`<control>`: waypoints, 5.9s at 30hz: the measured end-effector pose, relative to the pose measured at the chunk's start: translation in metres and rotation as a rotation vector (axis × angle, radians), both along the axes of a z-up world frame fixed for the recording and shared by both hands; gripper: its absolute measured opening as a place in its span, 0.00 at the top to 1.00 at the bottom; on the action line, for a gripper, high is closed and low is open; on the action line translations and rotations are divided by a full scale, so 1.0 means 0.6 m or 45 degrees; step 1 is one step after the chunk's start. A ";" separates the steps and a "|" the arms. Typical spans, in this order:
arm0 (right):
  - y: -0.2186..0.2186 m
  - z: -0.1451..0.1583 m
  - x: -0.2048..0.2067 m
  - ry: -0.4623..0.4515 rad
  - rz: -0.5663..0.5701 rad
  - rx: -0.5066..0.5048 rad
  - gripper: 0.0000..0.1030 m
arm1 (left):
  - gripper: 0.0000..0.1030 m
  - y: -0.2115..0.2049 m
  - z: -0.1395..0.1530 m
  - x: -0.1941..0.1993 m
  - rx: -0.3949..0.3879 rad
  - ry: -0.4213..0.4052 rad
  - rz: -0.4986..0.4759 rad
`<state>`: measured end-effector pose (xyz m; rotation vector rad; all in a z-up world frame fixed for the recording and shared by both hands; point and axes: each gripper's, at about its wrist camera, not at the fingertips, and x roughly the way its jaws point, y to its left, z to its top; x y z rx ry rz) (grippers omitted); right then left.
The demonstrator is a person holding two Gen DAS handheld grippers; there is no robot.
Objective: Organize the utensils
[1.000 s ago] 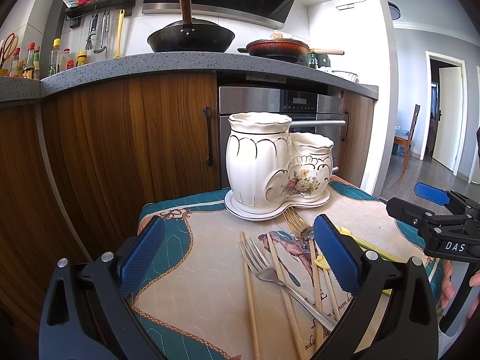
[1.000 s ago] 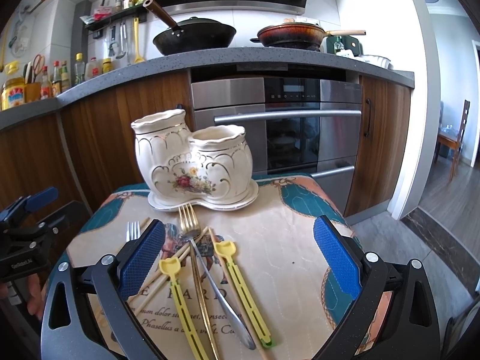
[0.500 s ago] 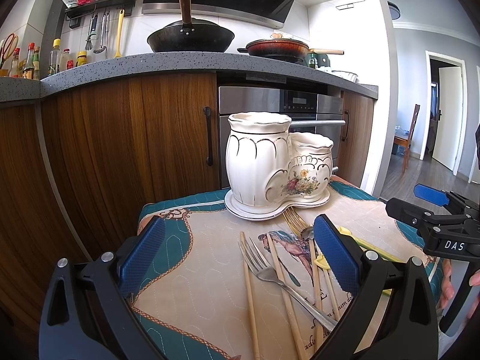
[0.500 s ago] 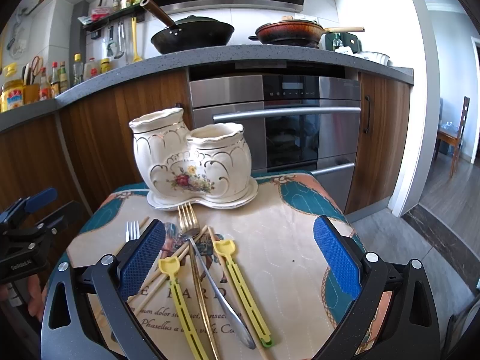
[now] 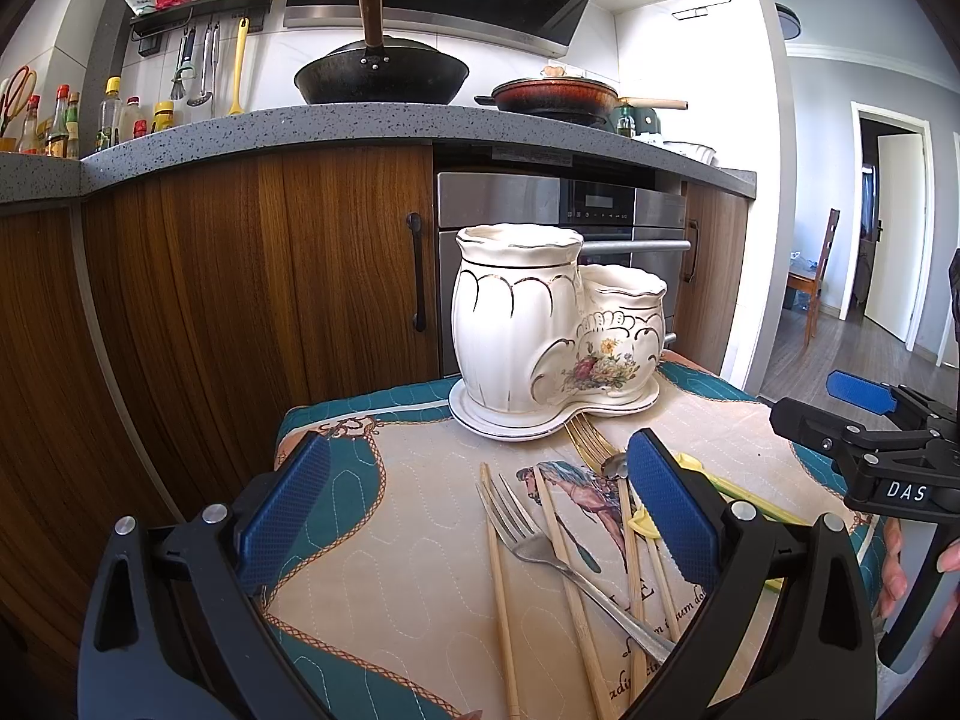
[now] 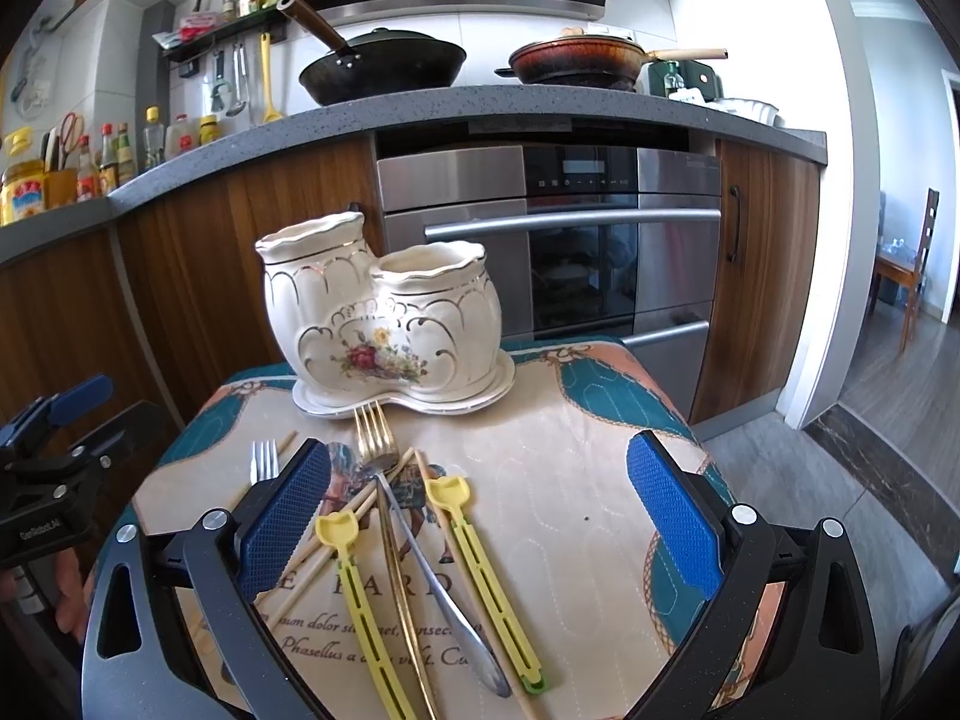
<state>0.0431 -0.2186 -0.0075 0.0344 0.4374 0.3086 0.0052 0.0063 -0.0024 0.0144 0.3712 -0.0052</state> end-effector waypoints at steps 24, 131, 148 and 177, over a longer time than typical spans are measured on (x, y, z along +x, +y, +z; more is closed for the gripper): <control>-0.001 -0.013 -0.002 0.008 -0.008 0.005 0.05 | 0.05 0.003 -0.011 0.013 -0.059 0.078 -0.062; 0.293 -0.101 0.159 0.798 0.683 -0.455 0.86 | 0.95 0.107 0.020 0.116 -0.248 0.569 -0.132; 0.233 -0.057 0.180 0.476 0.678 -0.142 0.94 | 0.95 0.130 0.043 0.104 -0.322 0.459 -0.126; 0.070 0.130 0.339 -0.122 0.259 0.441 0.94 | 0.95 0.031 0.182 0.311 -0.376 -0.054 -0.237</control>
